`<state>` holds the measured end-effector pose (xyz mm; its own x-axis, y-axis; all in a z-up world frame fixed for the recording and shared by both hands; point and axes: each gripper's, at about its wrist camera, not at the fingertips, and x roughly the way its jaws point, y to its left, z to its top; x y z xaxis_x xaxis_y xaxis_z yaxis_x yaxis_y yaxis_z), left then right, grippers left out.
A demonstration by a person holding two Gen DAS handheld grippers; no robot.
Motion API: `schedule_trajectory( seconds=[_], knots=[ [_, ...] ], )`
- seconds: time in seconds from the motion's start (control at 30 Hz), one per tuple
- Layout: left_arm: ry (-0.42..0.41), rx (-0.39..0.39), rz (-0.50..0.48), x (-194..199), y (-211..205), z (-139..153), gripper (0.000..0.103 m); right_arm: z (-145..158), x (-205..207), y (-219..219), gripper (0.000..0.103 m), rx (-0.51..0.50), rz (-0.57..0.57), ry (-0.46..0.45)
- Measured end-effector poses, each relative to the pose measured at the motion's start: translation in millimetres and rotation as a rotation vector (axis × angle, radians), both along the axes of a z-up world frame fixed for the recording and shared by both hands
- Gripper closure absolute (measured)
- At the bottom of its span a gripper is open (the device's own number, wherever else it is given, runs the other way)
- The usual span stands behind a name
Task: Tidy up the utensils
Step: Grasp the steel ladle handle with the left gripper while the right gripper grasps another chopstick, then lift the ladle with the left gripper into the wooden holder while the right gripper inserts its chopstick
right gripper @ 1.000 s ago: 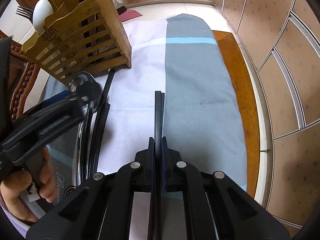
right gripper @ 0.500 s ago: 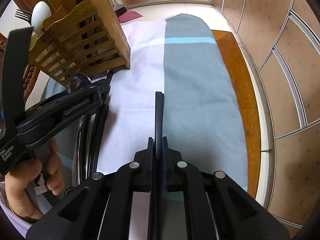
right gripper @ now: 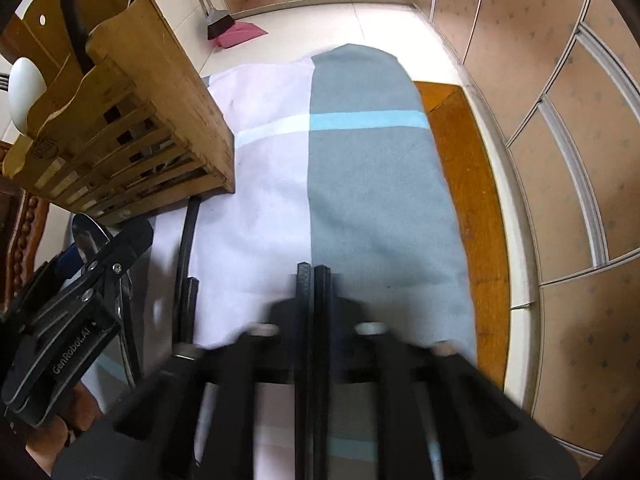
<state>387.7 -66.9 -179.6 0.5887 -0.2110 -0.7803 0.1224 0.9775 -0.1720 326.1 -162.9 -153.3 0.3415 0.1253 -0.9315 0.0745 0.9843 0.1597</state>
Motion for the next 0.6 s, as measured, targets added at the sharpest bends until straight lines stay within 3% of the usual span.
schedule_trajectory(
  seconds=[0.27, 0.6],
  knots=[
    [-0.011, -0.014, -0.004, -13, 13, 2, 0.037, 16, -11, -4, 0.102, -0.01, 0.011, -0.044],
    [-0.004, -0.003, -0.009, -26, 34, 8, 0.037, -2, 2, 2, 0.095, -0.031, 0.003, 0.008]
  ],
)
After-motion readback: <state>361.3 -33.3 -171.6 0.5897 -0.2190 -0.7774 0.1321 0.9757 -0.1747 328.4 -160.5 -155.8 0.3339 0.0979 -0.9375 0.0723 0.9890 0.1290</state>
